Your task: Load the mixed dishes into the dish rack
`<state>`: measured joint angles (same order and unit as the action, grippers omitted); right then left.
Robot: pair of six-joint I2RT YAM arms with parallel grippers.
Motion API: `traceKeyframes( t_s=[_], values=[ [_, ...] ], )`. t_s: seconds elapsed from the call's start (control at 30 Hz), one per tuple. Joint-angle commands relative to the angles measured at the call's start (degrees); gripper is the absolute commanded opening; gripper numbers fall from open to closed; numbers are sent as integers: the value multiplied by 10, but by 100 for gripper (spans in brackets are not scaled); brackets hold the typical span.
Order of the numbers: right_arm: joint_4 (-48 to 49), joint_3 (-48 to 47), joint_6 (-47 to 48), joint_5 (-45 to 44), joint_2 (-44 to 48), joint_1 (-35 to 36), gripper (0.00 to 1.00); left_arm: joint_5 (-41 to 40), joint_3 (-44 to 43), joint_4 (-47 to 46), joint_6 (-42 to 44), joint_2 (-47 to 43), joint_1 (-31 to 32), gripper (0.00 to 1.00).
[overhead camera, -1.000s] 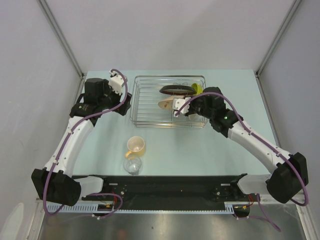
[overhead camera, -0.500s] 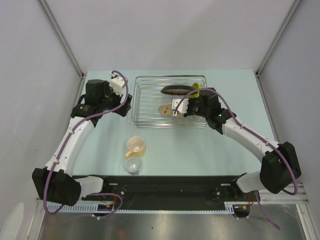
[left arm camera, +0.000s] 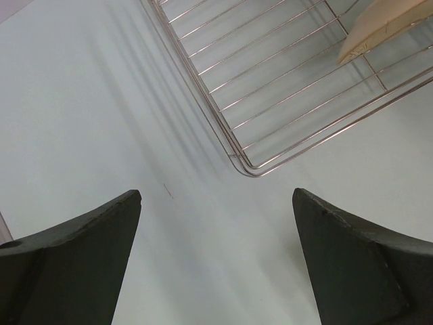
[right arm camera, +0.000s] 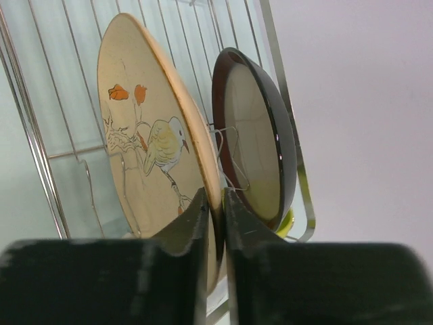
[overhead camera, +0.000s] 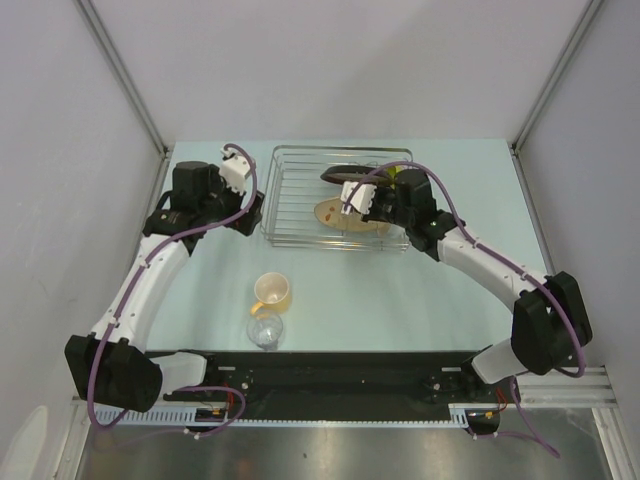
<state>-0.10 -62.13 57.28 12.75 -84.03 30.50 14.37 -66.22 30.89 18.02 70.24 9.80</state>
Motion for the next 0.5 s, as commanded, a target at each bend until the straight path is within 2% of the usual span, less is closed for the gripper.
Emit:
traceKeyframes(
  t_s=[0.0, 0.1, 0.2, 0.23, 0.3, 0.33, 0.47],
  values=[
    [81, -23, -71, -61, -2, -13, 22, 17, 6, -20, -2, -2, -6, 99],
    [86, -19, -79, -69, 9, -14, 28, 17, 4, -21, -4, -1, -6, 99],
    [84, -12, -83, -75, 22, -14, 42, 15, 3, -22, -1, -4, -6, 99],
    [83, -9, -87, -75, 31, -14, 66, 12, 3, -22, 0, -4, -7, 99],
    [74, -8, -106, -77, 40, -12, 82, 11, 6, -22, 2, -5, -6, 99],
    [72, -7, -116, -80, 47, -11, 99, 11, 6, -22, 3, -5, -7, 99],
    [72, 4, -166, -96, 99, -5, 100, 7, 11, -22, 3, -7, -7, 99]
  ],
)
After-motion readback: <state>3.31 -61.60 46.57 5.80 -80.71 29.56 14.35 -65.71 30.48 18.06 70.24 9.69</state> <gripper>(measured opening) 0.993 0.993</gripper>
